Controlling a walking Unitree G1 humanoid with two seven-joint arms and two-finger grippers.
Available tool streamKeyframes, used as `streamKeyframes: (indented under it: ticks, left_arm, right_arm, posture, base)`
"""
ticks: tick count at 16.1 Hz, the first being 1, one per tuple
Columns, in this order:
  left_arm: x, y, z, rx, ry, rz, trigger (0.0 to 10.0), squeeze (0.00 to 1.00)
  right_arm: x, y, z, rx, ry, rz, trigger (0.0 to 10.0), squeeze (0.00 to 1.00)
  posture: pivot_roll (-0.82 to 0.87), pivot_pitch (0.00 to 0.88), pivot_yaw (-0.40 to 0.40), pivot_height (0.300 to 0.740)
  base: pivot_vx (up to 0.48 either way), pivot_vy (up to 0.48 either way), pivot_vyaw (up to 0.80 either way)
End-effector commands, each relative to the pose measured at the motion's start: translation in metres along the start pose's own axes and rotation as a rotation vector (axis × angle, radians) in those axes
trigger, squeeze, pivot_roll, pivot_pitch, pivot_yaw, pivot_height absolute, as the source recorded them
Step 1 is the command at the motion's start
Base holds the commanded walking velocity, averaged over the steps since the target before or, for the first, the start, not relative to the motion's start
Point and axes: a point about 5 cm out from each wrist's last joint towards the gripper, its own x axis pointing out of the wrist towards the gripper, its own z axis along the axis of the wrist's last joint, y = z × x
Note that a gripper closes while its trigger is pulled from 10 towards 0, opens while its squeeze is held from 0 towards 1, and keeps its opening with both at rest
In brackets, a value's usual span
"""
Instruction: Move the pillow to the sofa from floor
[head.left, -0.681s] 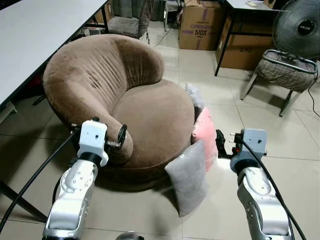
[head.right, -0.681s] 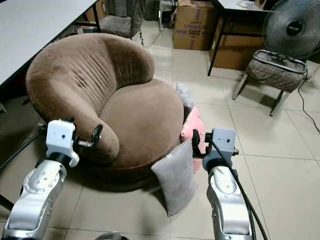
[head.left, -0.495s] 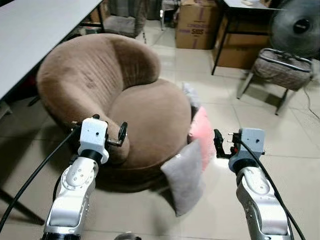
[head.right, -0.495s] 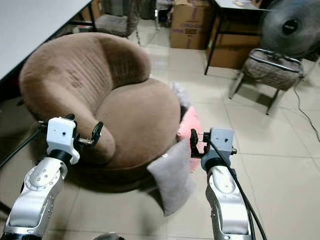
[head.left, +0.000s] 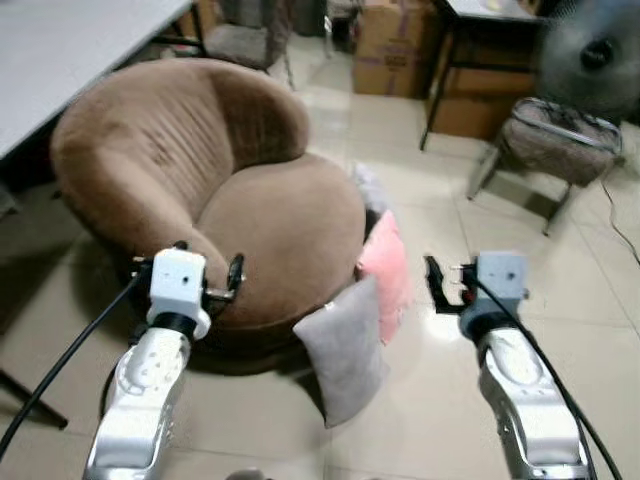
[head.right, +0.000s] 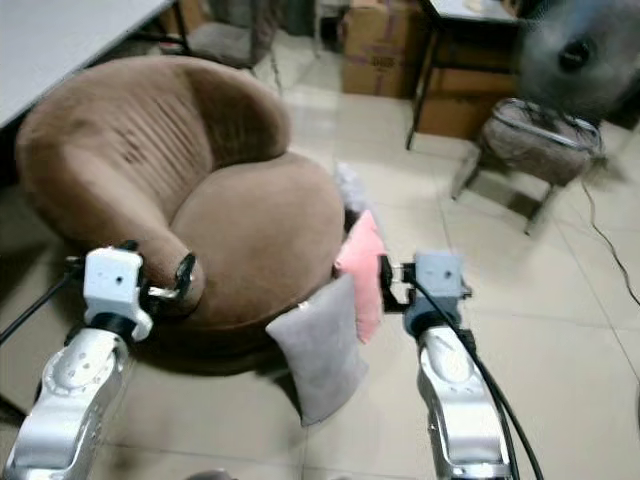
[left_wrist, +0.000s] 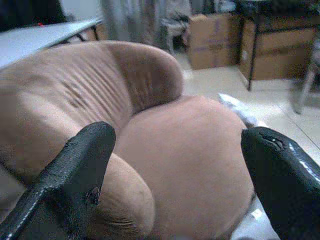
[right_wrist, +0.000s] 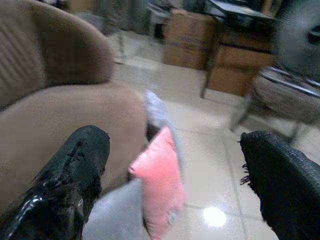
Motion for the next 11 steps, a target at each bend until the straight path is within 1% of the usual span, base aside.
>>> streamKeyframes:
  ticks: [1, 2, 4, 5, 11]
  left_arm:
    - [-0.0008, -0.0022, 0.0083, 0.007, -0.039, -0.009, 10.0, 0.0]
    - [-0.001, -0.0021, 0.0083, 0.005, -0.04, -0.007, 10.0, 0.0]
    - [-0.0003, -0.0031, 0.0078, 0.005, -0.039, -0.008, 10.0, 0.0]
    - [0.0002, -0.004, 0.0083, 0.005, -0.04, -0.011, 10.0, 0.0]
    - [0.0026, -0.0073, 0.0078, 0.015, -0.034, -0.043, 10.0, 0.0]
  right_arm:
    - [0.0009, -0.0007, -0.0021, -0.005, 0.008, 0.005, 10.0, 0.0]
    - [0.0013, 0.0001, -0.002, -0.004, 0.009, 0.008, 10.0, 0.0]
    - [0.002, 0.0011, -0.0027, -0.003, 0.013, 0.015, 10.0, 0.0]
    - [0.0021, 0.001, -0.0033, -0.009, 0.014, 0.016, 10.0, 0.0]
    - [-0.0017, -0.0012, -0.0046, -0.013, 0.01, -0.007, 10.0, 0.0]
  posture:
    - [0.04, 0.0, -0.046, 0.732]
    - [0.04, 0.0, -0.046, 0.732]
    - [0.05, 0.0, -0.057, 0.732]
    - [0.05, 0.0, -0.057, 0.732]
    - [0.03, 0.0, -0.036, 0.732]
  base:
    - [0.0, 0.0, 0.0]
    - [0.0, 0.0, 0.0]
    - [0.0, 0.0, -0.8]
    - [0.262, 0.0, -0.8]
    - [0.279, 0.0, 0.0]
